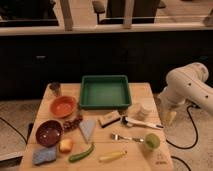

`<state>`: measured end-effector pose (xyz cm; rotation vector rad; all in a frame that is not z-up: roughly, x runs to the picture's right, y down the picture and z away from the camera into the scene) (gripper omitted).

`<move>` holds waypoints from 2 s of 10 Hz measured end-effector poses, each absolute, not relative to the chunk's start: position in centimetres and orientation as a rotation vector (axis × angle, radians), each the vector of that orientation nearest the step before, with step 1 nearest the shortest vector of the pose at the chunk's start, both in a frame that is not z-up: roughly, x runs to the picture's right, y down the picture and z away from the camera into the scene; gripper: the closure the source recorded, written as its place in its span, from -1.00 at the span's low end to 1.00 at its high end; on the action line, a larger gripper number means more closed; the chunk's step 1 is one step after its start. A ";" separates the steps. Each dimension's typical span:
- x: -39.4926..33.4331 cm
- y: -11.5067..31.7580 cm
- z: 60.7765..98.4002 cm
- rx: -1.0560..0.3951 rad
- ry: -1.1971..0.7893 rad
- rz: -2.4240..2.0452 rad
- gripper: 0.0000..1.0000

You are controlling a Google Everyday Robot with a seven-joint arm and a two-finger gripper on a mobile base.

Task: Place banana in tray

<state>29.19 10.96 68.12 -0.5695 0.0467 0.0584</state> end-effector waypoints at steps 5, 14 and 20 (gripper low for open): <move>29.2 11.0 68.2 -0.571 0.046 0.060 -0.60; 29.2 11.0 68.2 -0.571 0.046 0.059 -0.60; 28.6 13.4 66.3 -0.583 0.003 0.119 -0.60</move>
